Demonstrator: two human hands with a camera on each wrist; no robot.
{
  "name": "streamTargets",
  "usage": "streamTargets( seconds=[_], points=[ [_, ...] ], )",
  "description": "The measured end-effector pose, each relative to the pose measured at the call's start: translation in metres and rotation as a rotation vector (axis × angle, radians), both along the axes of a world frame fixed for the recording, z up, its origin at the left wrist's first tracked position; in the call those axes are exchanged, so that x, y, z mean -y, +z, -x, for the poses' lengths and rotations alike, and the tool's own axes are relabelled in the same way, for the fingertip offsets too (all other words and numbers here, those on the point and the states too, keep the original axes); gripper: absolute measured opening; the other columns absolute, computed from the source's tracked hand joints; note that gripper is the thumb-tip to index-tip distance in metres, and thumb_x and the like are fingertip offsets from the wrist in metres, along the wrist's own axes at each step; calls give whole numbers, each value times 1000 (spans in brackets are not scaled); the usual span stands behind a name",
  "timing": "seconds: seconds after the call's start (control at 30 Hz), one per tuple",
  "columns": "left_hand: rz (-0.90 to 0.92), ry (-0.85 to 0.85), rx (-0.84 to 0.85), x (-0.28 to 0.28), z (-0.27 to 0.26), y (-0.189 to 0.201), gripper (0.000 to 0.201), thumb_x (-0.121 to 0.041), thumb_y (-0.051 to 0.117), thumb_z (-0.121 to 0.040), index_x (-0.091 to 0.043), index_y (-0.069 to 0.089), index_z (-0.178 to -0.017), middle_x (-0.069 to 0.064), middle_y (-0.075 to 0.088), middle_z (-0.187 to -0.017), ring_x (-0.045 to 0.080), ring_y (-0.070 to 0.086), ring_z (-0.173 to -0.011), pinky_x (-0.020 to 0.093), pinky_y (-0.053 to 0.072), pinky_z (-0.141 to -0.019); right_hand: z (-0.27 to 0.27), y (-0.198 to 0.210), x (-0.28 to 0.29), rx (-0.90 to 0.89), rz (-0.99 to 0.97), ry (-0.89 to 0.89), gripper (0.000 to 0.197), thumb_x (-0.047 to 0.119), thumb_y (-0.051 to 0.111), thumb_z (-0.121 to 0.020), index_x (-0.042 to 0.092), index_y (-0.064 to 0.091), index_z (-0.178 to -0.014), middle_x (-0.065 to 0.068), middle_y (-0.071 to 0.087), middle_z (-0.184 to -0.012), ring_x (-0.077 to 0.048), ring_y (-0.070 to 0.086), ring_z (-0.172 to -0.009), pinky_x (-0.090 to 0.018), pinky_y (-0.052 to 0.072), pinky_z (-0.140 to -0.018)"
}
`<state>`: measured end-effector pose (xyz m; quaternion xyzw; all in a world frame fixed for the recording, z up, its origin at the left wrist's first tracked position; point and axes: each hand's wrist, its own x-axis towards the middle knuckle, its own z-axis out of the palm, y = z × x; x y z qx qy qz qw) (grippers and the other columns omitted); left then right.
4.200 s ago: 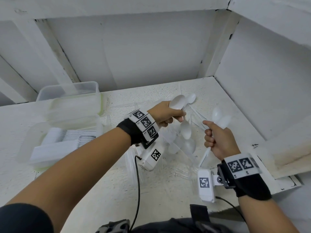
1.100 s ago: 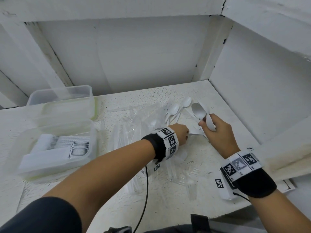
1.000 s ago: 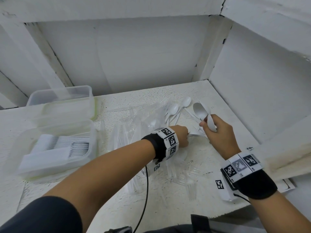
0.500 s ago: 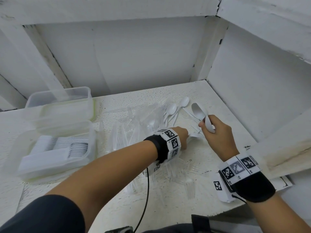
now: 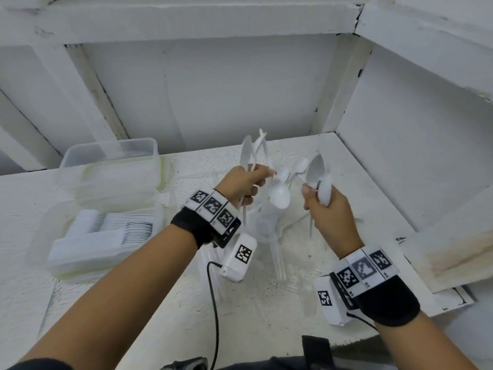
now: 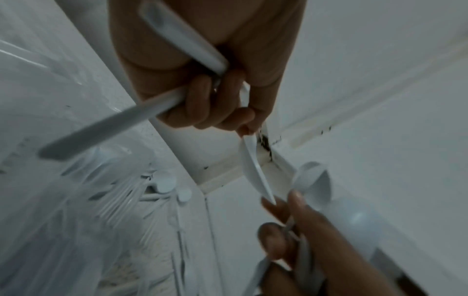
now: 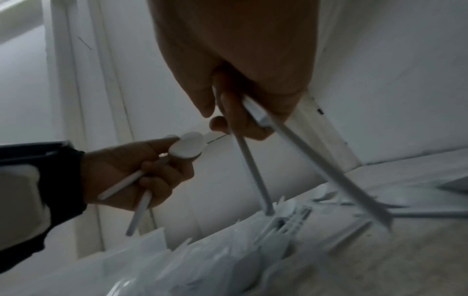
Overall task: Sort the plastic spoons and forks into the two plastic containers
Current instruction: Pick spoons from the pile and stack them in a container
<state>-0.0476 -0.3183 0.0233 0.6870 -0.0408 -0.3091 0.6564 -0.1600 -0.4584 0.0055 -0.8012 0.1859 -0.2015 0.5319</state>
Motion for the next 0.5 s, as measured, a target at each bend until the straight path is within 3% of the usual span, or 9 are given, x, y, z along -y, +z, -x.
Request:
streamTargets(
  seconds=[0.1, 0.27, 0.33, 0.4, 0.5],
  points=[
    [147, 90, -33, -22, 7, 4, 7, -20, 61, -89, -14, 64, -91, -7, 40, -53, 3, 26, -37, 15, 19, -37, -6, 5, -29, -50, -34, 133, 26, 36, 60, -88, 26, 52, -65, 8, 55, -60, 1, 50, -52, -12, 40, -51],
    [228, 159, -62, -52, 24, 4, 11, -24, 59, -90, -19, 61, -81, -6, 34, -51, 4, 22, -37, 19, 17, -41, -20, 6, -67, -85, -26, 198, 18, 25, 59, -90, 15, 58, -75, -4, 60, -68, -21, 61, -70, -30, 49, -63],
    [194, 187, -51, -64, 27, 4, 18, -35, 57, -90, -18, 59, -87, -7, 34, -51, 4, 22, -37, 18, 17, -40, -23, 4, -75, -82, -17, 203, 22, 22, 56, -91, 16, 52, -71, -1, 54, -62, -19, 57, -63, -22, 45, -54],
    [141, 225, -43, -78, 29, 3, 32, -50, 48, -91, -19, 53, -96, -8, 36, -50, 5, 22, -37, 17, 18, -39, -24, 2, -79, -68, -42, 203, 17, 22, 54, -93, 16, 55, -77, 0, 55, -64, -16, 60, -65, -13, 40, -45],
    [89, 281, -46, -102, 31, 0, 34, -53, 36, -95, -20, 43, -98, -7, 39, -50, 6, 20, -37, 16, 16, -39, -25, 2, -80, -37, -113, 222, 12, 25, 58, -92, 17, 60, -83, 11, 58, -58, -6, 60, -64, -11, 42, -45]
  ],
)
